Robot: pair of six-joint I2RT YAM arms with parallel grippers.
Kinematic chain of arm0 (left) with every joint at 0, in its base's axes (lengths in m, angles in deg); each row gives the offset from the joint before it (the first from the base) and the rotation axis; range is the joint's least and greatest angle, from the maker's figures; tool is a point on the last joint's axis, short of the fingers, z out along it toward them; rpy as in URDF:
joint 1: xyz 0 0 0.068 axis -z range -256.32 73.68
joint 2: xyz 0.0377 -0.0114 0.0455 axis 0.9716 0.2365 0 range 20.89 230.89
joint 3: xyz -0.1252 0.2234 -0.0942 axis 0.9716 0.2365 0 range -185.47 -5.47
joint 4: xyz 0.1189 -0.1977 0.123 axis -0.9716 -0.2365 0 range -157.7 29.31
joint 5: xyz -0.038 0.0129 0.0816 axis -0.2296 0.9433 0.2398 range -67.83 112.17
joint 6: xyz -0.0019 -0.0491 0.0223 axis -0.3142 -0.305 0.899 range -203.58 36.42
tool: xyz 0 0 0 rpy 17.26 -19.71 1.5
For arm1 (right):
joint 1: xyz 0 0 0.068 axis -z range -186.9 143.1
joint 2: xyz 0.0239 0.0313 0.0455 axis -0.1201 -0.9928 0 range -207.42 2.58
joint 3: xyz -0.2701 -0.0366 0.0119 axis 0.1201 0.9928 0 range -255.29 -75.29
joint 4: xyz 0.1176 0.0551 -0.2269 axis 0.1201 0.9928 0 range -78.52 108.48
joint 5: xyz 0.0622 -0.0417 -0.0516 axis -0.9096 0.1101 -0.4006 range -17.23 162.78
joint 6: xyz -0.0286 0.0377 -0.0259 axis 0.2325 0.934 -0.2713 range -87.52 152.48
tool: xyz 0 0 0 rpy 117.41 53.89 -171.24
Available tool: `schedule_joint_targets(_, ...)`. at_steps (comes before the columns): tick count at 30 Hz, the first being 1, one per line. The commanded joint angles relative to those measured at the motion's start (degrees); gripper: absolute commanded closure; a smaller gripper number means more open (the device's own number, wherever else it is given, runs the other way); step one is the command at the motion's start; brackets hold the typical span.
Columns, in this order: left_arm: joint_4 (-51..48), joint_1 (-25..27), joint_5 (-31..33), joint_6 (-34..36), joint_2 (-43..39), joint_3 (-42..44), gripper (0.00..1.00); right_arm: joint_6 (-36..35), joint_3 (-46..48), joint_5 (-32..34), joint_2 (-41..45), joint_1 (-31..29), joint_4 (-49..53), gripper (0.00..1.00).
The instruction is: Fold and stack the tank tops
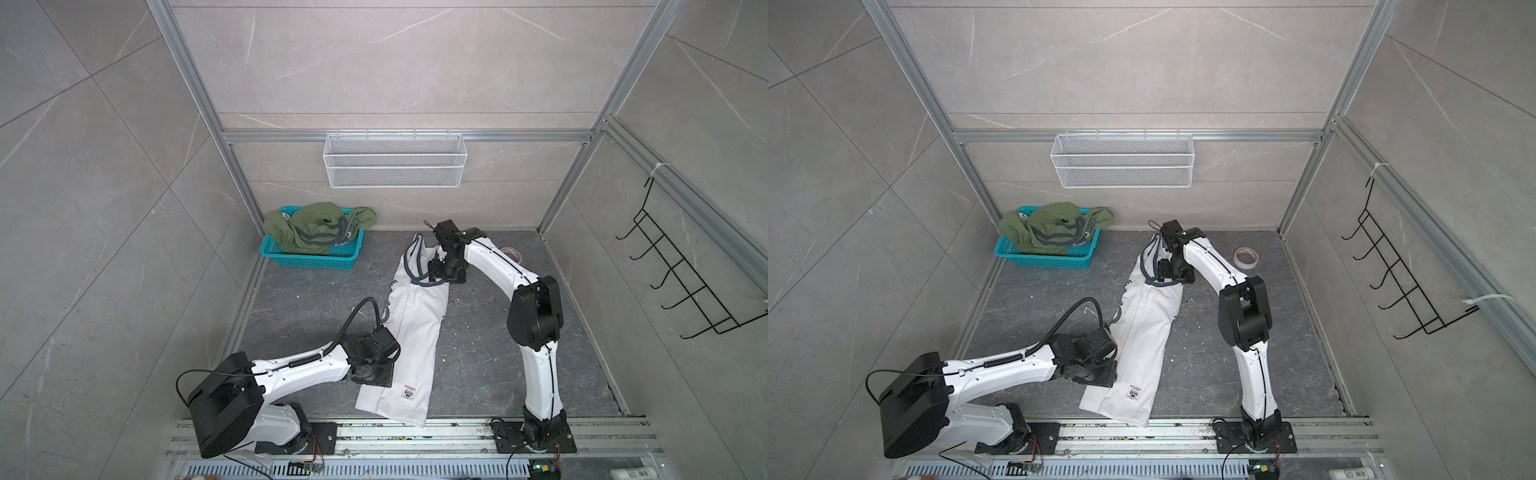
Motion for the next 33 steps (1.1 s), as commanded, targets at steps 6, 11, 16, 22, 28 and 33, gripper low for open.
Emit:
schedule_joint_targets(6, 5.5, 7.0, -4.0, -2.6, 5.8, 0.2, 0.46, 6.6, 5.0, -1.5, -4.2, -3.6, -8.9, 0.30)
schedule_joint_targets(11, 16.4, 11.9, -5.6, -7.5, 8.1, 1.9, 0.46, 5.7, -2.5, -0.6, -12.0, -3.6, -7.0, 0.31)
schedule_joint_targets(16, 19.8, 15.1, -5.0, -8.4, 12.3, -1.6, 0.46, 3.7, -13.6, -0.4, -20.4, -3.6, -4.2, 0.31)
schedule_joint_targets(22, 17.6, 15.2, -1.6, -9.2, 11.7, -2.9, 0.45, 3.0, -25.3, 0.6, -24.8, -3.6, 1.1, 0.31)
schedule_joint_targets(28, 10.1, 15.3, 3.2, -8.7, 3.4, -3.5, 0.45, 1.9, -18.9, 2.9, -11.3, -3.7, 0.0, 0.29)
schedule_joint_targets(33, 5.4, 15.5, 8.8, -10.7, -11.5, -2.4, 0.44, 0.8, 1.6, 2.3, 7.8, -3.8, -6.4, 0.28)
